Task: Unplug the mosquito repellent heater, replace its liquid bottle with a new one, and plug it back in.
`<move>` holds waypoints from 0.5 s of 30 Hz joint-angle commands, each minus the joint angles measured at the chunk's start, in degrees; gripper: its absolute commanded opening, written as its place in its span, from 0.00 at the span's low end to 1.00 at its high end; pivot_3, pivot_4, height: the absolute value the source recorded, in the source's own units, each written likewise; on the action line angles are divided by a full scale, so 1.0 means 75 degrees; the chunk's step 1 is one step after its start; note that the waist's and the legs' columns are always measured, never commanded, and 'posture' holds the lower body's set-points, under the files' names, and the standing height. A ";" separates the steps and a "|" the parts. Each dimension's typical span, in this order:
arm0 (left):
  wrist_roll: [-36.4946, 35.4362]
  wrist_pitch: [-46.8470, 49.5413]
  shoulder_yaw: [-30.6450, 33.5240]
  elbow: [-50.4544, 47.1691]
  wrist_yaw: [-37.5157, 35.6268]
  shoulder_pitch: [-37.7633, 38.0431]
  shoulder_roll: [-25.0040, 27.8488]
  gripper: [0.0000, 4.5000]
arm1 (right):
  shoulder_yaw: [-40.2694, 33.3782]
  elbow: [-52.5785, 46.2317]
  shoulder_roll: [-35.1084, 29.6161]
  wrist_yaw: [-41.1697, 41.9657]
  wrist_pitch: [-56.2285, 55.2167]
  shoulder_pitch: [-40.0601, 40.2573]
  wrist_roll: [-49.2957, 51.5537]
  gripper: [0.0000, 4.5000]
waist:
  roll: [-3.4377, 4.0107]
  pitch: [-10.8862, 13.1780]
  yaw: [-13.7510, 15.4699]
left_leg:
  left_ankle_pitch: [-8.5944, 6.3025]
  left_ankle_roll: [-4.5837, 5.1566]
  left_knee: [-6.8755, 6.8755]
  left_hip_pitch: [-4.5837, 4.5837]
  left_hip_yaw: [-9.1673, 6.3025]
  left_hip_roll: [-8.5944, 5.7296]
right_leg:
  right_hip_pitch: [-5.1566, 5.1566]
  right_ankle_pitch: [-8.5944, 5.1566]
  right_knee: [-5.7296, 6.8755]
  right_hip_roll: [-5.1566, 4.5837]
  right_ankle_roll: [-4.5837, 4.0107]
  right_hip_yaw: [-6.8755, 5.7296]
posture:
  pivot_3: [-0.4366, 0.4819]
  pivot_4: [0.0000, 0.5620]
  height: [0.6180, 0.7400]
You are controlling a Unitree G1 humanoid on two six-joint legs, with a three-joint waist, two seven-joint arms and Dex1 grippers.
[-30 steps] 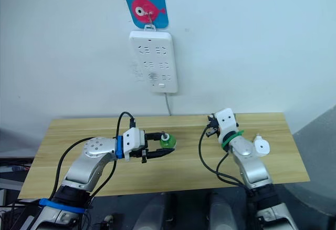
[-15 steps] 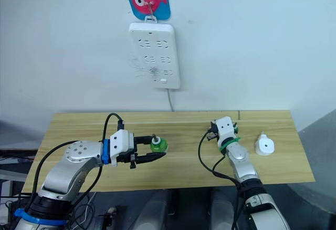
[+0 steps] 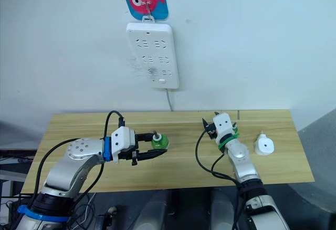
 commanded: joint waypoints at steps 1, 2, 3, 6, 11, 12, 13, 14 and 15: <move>0.0078 -0.0511 -0.0043 0.0348 -0.0020 -0.0302 -0.0207 0.49 | 0.0388 -0.2581 -0.0791 0.1936 0.1991 0.0350 0.1443 0.68 | 0.0000 0.0000 0.0028 | 0.0000 0.0000 0.0000 -0.0001 -0.0002 0.0000 | 0.0000 0.0001 -0.0001 0.0000 -0.0001 -0.0001 | 0.60 0.50 1.00; 0.0124 -0.0671 -0.0086 0.0520 -0.0055 -0.0403 -0.0286 0.49 | 0.0472 -0.3193 -0.1190 0.2492 0.2651 0.0405 0.1897 0.68 | -0.0002 -0.0001 0.0023 | -0.0001 0.0002 0.0002 -0.0001 -0.0005 0.0000 | 0.0005 0.0002 -0.0003 -0.0001 -0.0002 -0.0005 | 0.59 0.49 1.00; 0.0187 -0.0860 -0.0159 0.0683 -0.0117 -0.0501 -0.0363 0.49 | 0.0528 -0.3735 -0.1585 0.2982 0.3291 0.0420 0.2356 0.68 | 0.0000 -0.0002 0.0029 | -0.0001 0.0002 0.0002 -0.0001 -0.0006 0.0000 | 0.0005 0.0002 -0.0010 0.0000 -0.0001 -0.0006 | 0.59 0.48 1.00; 0.0287 -0.1232 -0.0334 0.0992 -0.0228 -0.0707 -0.0567 0.49 | 0.0582 -0.4724 -0.2283 0.3691 0.4468 0.0343 0.3196 0.68 | -0.0015 -0.0011 0.0037 | -0.0003 0.0004 0.0001 -0.0001 -0.0007 -0.0001 | 0.0010 0.0003 -0.0017 -0.0005 -0.0003 -0.0010 | 0.58 0.45 1.00; 0.0356 -0.1588 -0.0546 0.1366 -0.0325 -0.1045 -0.0952 0.49 | 0.0828 -0.5273 -0.2189 0.3581 0.5329 -0.0270 0.3469 0.68 | -0.0024 -0.0018 0.0007 | -0.0002 0.0003 0.0001 -0.0004 -0.0005 0.0001 | 0.0007 0.0005 -0.0015 -0.0008 -0.0004 -0.0013 | 0.57 0.41 1.00; 0.0366 -0.1621 -0.0574 0.1407 -0.0327 -0.1081 -0.1005 0.49 | 0.0910 -0.5248 -0.2092 0.3516 0.5341 -0.0353 0.3397 0.68 | -0.0025 -0.0022 0.0000 | -0.0002 0.0002 0.0001 -0.0004 -0.0004 0.0002 | 0.0006 0.0005 -0.0013 -0.0008 -0.0004 -0.0014 | 0.57 0.41 1.00; 0.0368 -0.1640 -0.0591 0.1431 -0.0327 -0.1109 -0.1049 0.49 | 0.0986 -0.5190 -0.1988 0.3447 0.5343 -0.0421 0.3318 0.68 | -0.0026 -0.0025 0.0003 | -0.0001 0.0001 0.0001 -0.0004 -0.0004 0.0003 | 0.0005 0.0005 -0.0012 -0.0008 -0.0004 -0.0016 | 0.57 0.41 1.00; 0.0372 -0.1655 -0.0613 0.1430 -0.0324 -0.1127 -0.1094 0.49 | 0.1078 -0.5079 -0.1878 0.3341 0.5284 -0.0476 0.3159 0.68 | -0.0028 -0.0026 0.0007 | -0.0001 0.0001 0.0001 -0.0004 -0.0005 0.0002 | 0.0007 0.0006 -0.0011 -0.0008 -0.0004 -0.0018 | 0.57 0.40 1.00; 0.0385 -0.1702 -0.0627 0.1426 -0.0334 -0.1141 -0.1126 0.49 | 0.1156 -0.4981 -0.1798 0.3263 0.5229 -0.0515 0.3023 0.68 | -0.0029 -0.0027 0.0008 | -0.0001 0.0000 0.0001 -0.0005 -0.0005 0.0002 | 0.0007 0.0006 -0.0012 -0.0008 -0.0004 -0.0019 | 0.57 0.40 1.00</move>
